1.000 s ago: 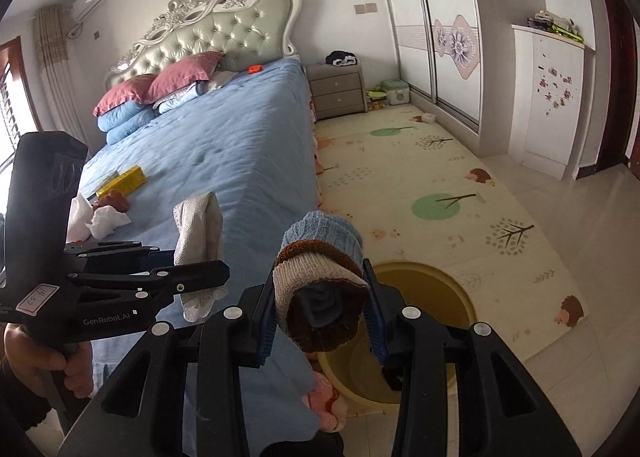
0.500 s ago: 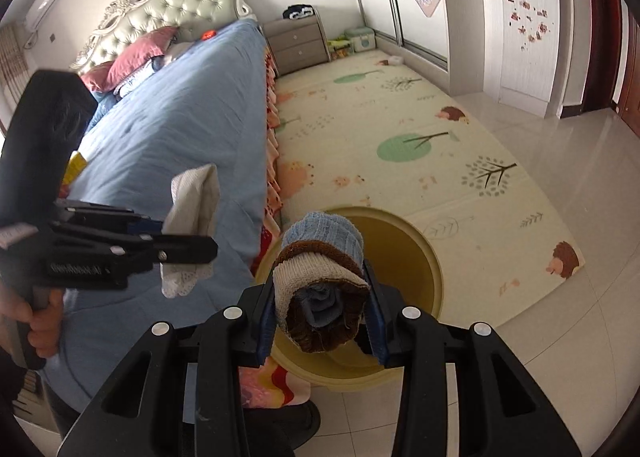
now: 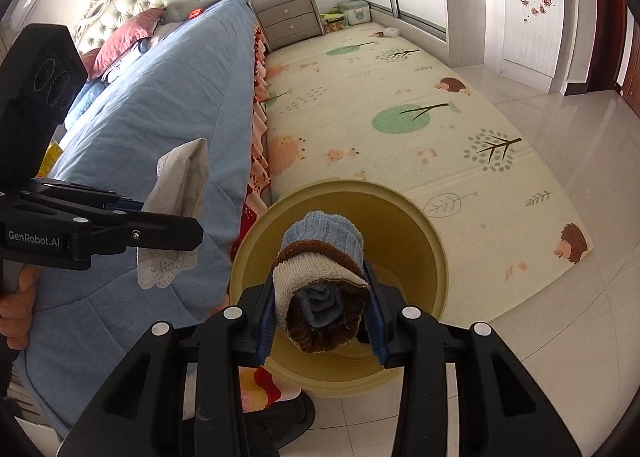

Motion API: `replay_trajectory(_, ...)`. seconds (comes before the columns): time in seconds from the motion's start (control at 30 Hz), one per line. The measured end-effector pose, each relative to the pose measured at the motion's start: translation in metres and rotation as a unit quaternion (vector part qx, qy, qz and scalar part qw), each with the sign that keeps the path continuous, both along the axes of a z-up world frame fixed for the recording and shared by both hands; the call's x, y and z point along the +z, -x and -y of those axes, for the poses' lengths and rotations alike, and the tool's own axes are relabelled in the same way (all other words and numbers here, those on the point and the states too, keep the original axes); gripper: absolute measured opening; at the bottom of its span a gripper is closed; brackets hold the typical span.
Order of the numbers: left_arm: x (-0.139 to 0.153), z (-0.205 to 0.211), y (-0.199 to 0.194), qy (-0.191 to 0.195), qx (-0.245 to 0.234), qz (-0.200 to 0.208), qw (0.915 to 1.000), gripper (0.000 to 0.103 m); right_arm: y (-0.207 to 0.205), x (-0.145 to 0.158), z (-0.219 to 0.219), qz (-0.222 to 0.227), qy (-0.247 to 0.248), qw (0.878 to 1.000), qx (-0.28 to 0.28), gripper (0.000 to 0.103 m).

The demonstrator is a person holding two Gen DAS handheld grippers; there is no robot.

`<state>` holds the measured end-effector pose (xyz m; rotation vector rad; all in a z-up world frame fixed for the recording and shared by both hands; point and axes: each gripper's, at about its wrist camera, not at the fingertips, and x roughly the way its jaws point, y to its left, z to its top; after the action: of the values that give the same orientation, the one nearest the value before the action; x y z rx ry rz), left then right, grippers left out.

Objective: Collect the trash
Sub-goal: 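Move both items over the yellow bin and open both grippers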

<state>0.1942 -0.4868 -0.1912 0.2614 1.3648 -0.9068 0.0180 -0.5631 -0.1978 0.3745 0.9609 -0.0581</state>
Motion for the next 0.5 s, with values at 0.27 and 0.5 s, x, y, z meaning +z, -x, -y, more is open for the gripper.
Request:
replay_trajectory(0.27,-0.015,-0.007,-0.018,-0.007,0.055,-0.034,0.9979,0.091,-0.004,-0.017,0.002,-0.019,-0.003,1.000,-0.006,0.083)
replay_trajectory(0.5,-0.015,-0.003,-0.014,-0.015,0.039,-0.019,0.9989,0.091,-0.001,-0.019,0.000,-0.023,-0.006,1.000,-0.007,0.083)
